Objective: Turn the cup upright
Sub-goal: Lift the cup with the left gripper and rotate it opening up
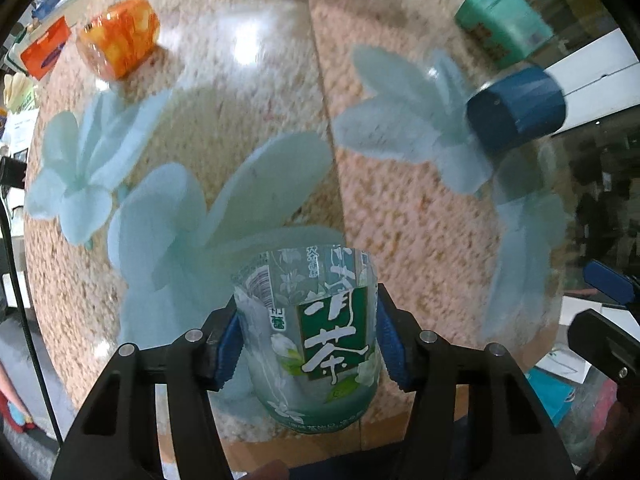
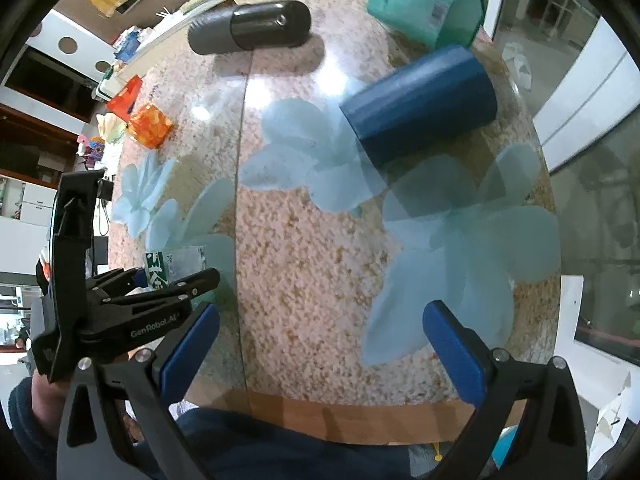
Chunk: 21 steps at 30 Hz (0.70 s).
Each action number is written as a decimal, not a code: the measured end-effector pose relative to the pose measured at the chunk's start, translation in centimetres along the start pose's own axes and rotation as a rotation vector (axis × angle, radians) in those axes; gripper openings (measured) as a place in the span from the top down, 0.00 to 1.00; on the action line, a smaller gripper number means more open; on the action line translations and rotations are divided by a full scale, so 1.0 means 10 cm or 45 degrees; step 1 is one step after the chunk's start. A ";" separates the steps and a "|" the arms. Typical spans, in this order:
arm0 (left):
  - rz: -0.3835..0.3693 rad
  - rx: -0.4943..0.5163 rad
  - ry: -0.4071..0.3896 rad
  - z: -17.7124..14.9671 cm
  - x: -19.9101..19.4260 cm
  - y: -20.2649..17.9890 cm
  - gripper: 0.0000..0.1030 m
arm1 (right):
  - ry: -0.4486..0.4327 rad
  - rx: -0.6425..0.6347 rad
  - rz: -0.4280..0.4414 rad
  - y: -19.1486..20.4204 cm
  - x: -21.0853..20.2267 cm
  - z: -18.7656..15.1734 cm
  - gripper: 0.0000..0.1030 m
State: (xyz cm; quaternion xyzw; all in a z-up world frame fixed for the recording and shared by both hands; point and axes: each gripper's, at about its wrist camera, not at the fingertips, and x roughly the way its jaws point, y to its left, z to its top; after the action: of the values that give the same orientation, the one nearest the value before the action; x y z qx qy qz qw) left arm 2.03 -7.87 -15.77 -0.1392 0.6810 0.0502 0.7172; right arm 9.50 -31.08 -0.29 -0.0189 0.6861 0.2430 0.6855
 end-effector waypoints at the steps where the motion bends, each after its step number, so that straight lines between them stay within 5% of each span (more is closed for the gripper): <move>1: -0.011 -0.003 -0.015 0.01 -0.03 0.00 0.40 | -0.008 -0.010 0.003 0.02 -0.01 0.02 0.01; 21: -0.120 0.150 -0.633 0.01 -0.66 -0.12 0.40 | -0.123 -0.173 0.017 0.18 0.02 0.33 0.01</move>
State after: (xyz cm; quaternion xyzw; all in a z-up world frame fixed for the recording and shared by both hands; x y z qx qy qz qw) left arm 2.00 -8.25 -9.11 -0.1120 0.4784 0.0097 0.8709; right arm 11.95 -28.28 0.29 -0.0492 0.6343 0.2941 0.7133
